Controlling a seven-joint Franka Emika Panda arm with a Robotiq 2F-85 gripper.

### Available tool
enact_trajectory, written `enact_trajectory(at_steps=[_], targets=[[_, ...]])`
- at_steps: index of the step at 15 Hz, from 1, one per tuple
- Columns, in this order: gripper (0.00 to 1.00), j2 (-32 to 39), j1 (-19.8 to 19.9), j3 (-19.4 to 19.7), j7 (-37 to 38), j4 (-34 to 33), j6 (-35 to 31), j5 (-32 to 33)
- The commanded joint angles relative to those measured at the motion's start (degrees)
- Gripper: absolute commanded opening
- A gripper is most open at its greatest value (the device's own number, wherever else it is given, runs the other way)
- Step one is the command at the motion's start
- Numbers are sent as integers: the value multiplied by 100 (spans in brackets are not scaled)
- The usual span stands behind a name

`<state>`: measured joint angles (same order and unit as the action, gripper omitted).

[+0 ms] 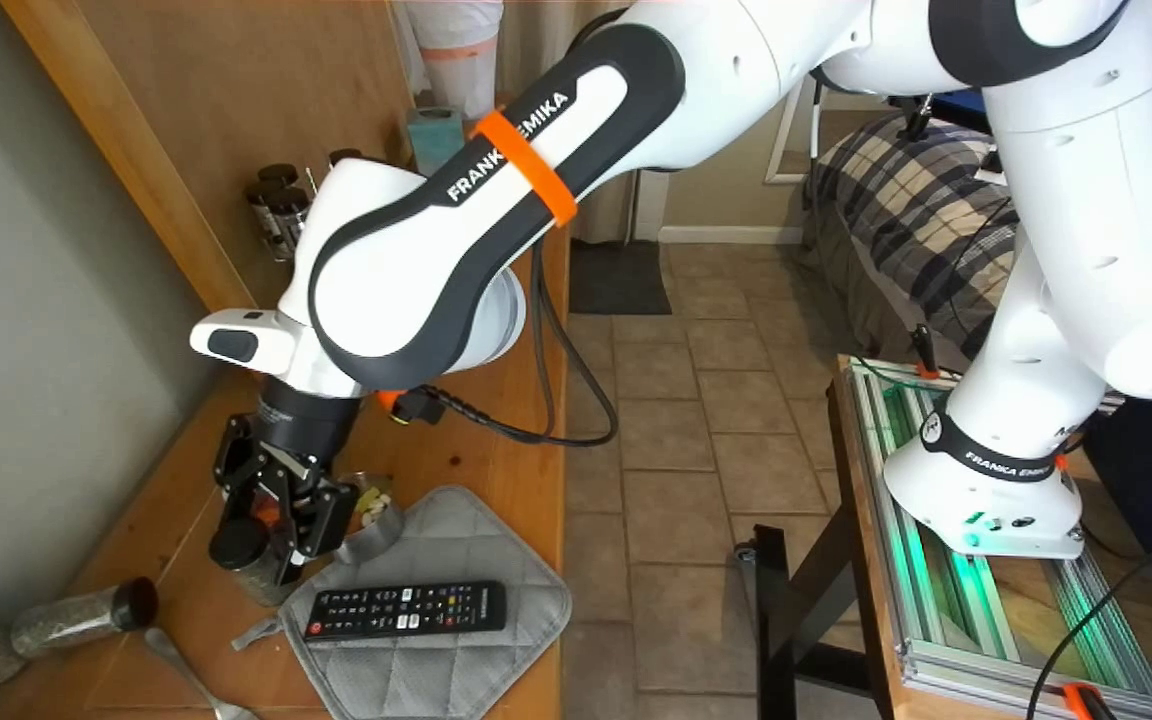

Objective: Put one glass jar from the silver stand on the counter.

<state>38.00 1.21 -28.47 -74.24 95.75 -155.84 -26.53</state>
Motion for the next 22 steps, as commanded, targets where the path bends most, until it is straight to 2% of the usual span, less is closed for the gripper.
enact_trajectory(at_steps=[1,8,9,14,17,22], targets=[[100,-62,77,-83,44,-20,129,124],[100,-589,225,-175,-31,135,465,-39],[100,-693,318,-274,-139,148,632,-153],[100,-1615,469,-149,30,429,1699,-612],[100,-2258,486,57,75,617,2551,-1218],[100,-3546,184,900,722,1216,4090,-1700]])
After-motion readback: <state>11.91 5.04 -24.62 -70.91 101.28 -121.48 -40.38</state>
